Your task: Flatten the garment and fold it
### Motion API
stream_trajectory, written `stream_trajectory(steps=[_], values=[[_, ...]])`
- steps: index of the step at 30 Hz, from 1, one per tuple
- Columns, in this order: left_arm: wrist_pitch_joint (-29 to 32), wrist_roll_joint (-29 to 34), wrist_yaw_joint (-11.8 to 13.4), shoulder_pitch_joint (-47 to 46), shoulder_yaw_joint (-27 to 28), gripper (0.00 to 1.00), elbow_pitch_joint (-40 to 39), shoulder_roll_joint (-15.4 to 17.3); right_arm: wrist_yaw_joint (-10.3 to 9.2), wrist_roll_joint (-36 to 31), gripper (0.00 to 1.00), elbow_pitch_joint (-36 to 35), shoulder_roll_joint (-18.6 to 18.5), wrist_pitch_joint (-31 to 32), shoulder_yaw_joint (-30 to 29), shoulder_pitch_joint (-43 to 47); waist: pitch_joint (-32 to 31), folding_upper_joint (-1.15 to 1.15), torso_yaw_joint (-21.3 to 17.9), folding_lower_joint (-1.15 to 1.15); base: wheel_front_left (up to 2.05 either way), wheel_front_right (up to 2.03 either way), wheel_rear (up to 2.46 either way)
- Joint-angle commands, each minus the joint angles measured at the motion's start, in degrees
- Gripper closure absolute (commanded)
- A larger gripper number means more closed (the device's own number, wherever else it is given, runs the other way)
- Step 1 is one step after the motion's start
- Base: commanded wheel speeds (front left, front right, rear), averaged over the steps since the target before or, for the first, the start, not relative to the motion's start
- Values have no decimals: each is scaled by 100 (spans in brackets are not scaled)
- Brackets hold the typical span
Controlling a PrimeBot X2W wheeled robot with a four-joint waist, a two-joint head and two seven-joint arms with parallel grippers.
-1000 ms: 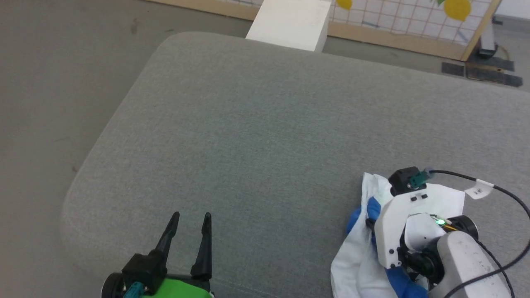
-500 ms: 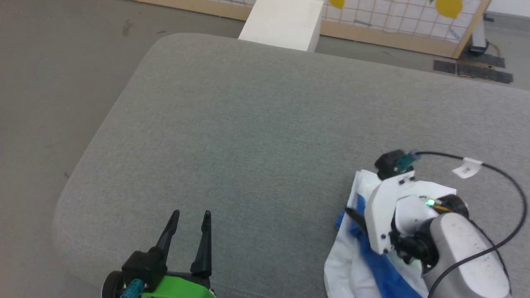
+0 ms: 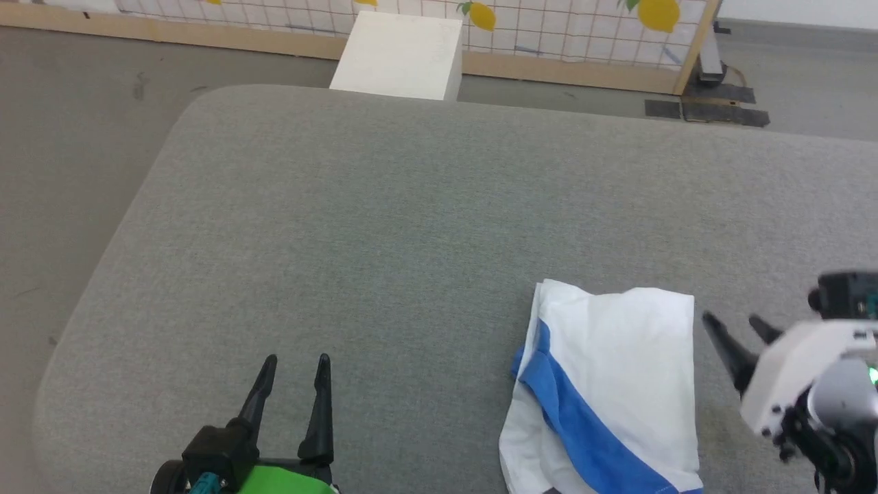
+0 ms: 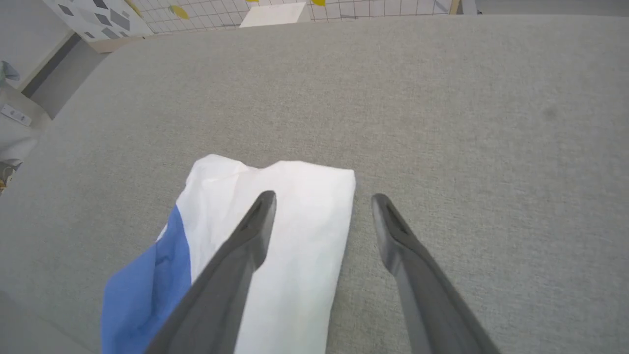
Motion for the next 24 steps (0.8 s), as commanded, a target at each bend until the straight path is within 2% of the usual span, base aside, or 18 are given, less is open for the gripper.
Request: stream_trajectory(steps=[1,8,17,24], values=[[-22,44,5,63,25,0,-32,-22,-8,40,0,-79,83,58,-64,206,38,0,-78,0,0,0,0],[-22,69,-30,27,4,0,-20,-22,-8,120,0,-62,270,73,-96,622,119,0,-57,0,0,0,0],[-22,157,-99,-42,-62,0,47,-13,-8,85,0,696,420,27,-262,445,245,0,257,0,0,0,0],[-22,176,-149,-131,-114,0,79,-13,-8,58,0,1215,459,222,-342,257,364,0,456,0,0,0,0]])
